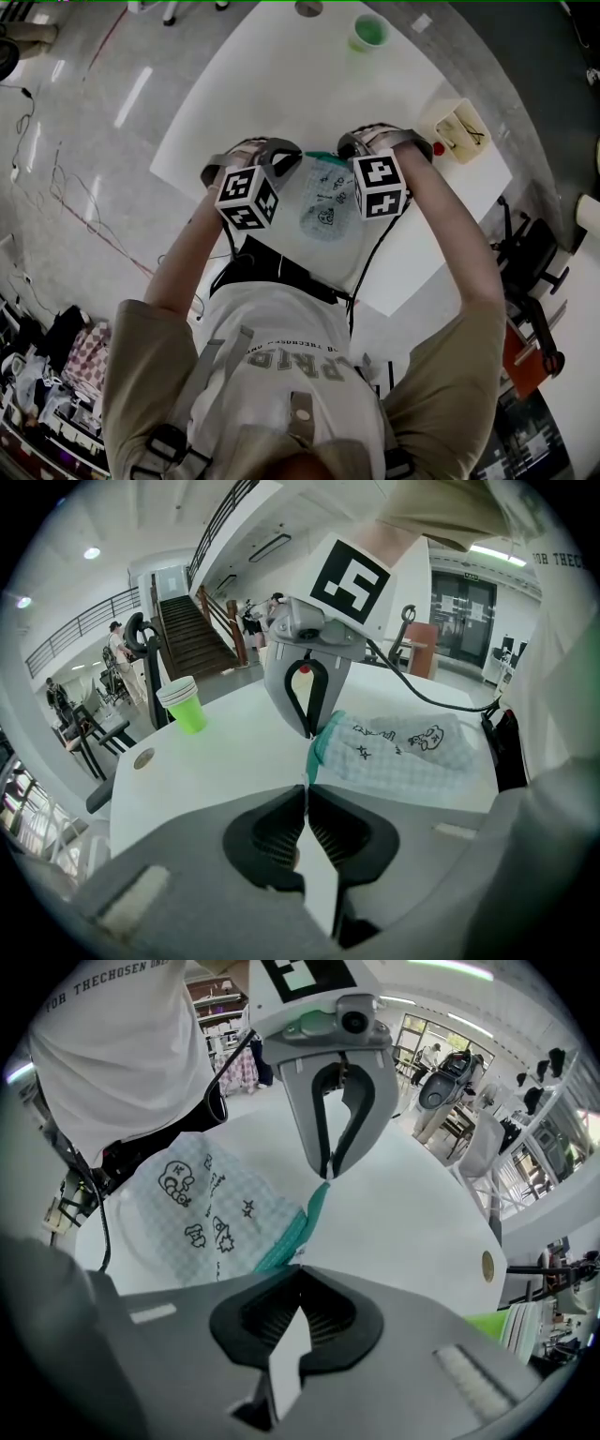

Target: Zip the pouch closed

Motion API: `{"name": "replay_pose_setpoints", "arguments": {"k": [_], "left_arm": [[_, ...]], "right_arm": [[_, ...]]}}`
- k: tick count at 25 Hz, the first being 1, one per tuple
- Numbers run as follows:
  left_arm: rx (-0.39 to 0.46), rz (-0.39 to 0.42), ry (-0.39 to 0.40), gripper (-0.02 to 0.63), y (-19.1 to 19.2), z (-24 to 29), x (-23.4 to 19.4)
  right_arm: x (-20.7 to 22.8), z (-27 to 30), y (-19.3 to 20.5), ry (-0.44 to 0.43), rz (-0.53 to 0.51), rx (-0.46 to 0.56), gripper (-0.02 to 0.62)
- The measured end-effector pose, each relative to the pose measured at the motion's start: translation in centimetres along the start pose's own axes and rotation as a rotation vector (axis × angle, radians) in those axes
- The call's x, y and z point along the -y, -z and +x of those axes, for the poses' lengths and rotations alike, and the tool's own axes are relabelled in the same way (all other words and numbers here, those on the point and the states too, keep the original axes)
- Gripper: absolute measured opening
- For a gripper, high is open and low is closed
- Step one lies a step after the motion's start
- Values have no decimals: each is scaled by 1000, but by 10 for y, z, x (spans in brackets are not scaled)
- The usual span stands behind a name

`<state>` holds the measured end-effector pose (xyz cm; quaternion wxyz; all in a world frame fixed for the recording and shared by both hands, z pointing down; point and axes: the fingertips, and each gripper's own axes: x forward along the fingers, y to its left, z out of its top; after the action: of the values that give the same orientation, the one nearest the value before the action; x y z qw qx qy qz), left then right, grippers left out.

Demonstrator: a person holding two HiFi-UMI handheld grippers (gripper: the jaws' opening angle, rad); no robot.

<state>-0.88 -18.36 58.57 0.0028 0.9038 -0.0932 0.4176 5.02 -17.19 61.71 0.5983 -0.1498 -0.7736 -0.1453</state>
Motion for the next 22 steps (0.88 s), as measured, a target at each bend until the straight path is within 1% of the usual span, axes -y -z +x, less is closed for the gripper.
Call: {"name": "replay_pose_setpoints", "arguments": {"k": [10, 15, 19, 22], "left_arm": [[-5, -1, 8, 26, 3, 1, 4], [-8, -4, 12, 26, 3, 2, 5], [-18, 0, 11, 26, 3, 2, 6], [-27, -10, 13, 26, 7, 3, 5]], "right_arm": [[-12, 0, 9, -4, 25, -8, 2], [-15, -3, 14, 7, 47, -7, 2], [-22, -2, 23, 7, 37, -41, 2], [-27, -3, 30, 3, 67, -35, 2]]}}
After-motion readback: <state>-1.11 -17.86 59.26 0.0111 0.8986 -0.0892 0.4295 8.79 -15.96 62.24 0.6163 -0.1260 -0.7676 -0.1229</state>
